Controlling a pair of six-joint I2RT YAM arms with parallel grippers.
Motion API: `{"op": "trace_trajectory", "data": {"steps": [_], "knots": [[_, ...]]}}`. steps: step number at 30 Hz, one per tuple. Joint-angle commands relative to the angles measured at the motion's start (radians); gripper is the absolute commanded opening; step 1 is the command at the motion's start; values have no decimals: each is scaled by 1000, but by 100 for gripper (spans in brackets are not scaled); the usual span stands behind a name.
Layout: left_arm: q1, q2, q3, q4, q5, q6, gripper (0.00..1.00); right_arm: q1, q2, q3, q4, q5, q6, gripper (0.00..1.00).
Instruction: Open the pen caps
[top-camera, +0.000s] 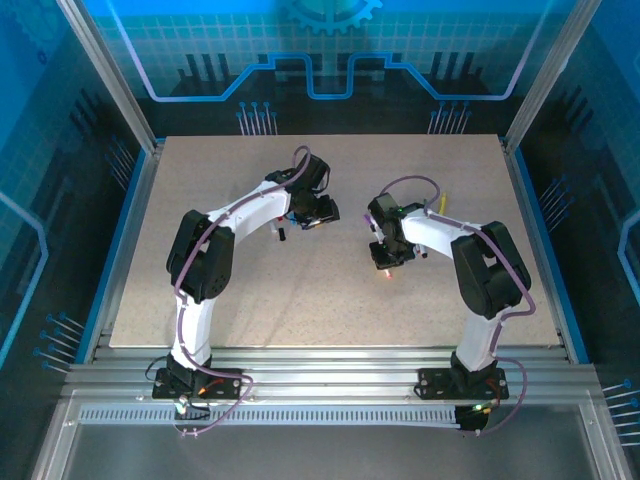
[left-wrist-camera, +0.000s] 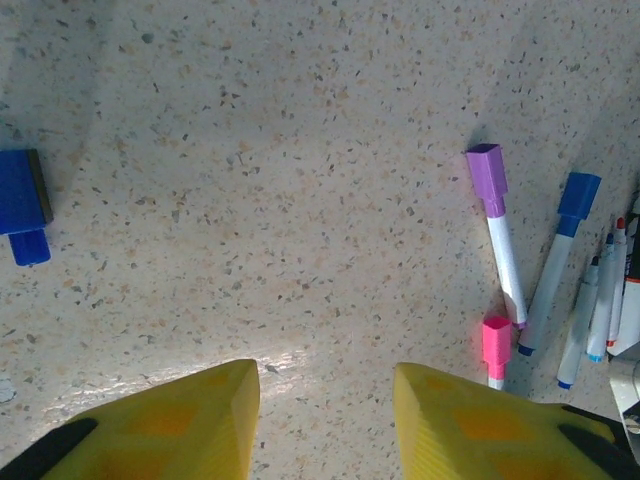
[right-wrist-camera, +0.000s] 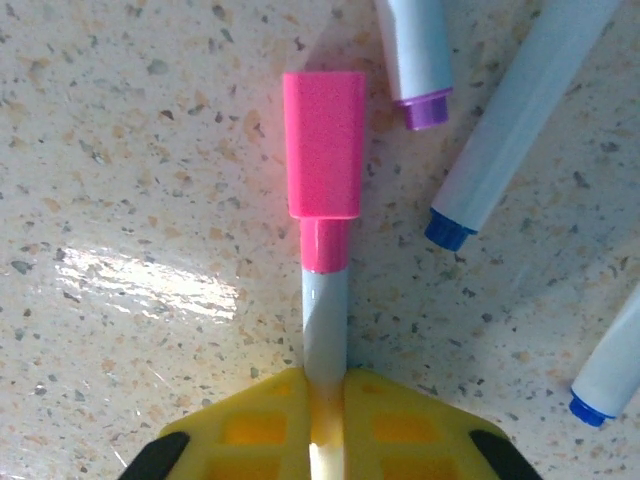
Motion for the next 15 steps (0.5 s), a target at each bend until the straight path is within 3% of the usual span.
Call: {"op": "trace_trajectory", "data": {"steps": [1,8,15], "knots": [[8,-30,-15,13,21,-19,40,15,42,-1,-17,4,1,4],[8,-40,-18,20,28,-31,39,32,-14,0,-13,-70,2,0],[6,-48,-13,35,71,-49,40,51,-138,-3,105,-324,19,0]]}}
